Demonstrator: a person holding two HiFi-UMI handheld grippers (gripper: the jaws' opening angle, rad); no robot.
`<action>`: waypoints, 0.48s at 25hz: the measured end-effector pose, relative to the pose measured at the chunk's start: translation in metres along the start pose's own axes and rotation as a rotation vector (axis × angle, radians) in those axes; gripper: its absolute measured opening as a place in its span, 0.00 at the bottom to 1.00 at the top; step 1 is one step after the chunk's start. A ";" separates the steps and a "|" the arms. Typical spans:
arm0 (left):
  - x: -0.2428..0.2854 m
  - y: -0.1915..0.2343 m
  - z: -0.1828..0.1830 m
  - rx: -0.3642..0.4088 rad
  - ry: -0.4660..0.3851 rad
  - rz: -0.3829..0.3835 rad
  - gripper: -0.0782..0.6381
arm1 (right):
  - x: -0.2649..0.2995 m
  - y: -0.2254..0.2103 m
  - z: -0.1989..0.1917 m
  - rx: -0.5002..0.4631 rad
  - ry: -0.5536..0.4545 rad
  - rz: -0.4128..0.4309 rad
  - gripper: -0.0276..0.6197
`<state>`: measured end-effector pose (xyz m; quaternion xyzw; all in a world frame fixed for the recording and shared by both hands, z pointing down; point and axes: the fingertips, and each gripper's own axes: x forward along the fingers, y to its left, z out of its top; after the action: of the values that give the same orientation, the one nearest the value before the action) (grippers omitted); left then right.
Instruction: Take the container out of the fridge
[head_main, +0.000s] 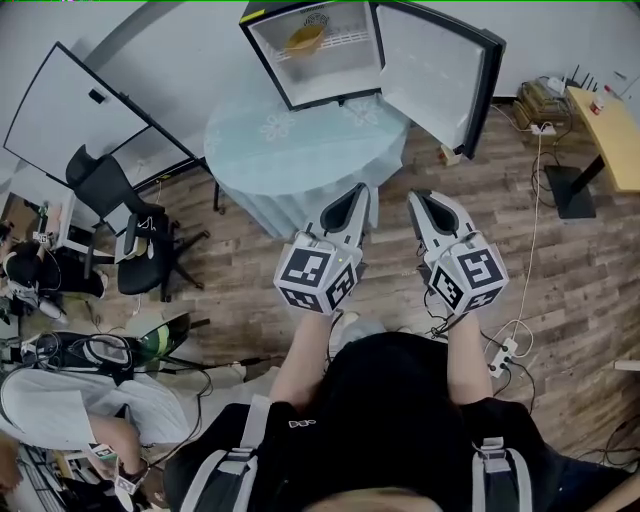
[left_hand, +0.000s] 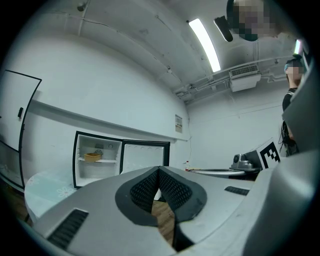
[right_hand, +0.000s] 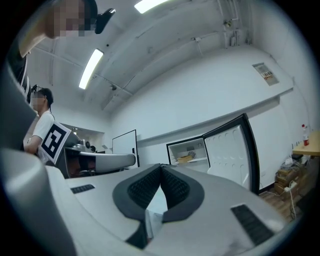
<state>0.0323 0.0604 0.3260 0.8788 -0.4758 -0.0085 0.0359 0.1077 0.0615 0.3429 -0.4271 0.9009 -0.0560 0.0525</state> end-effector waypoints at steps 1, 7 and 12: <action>0.000 0.000 0.000 0.002 0.000 0.002 0.11 | 0.000 -0.001 -0.001 0.002 0.003 -0.001 0.05; -0.003 -0.001 -0.001 0.007 0.007 0.016 0.11 | 0.004 0.002 -0.004 0.012 0.015 0.024 0.05; -0.006 0.009 -0.007 0.005 0.029 0.033 0.11 | 0.014 0.006 -0.014 0.029 0.034 0.039 0.05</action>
<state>0.0218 0.0603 0.3340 0.8709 -0.4898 0.0063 0.0407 0.0920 0.0550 0.3552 -0.4076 0.9089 -0.0754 0.0447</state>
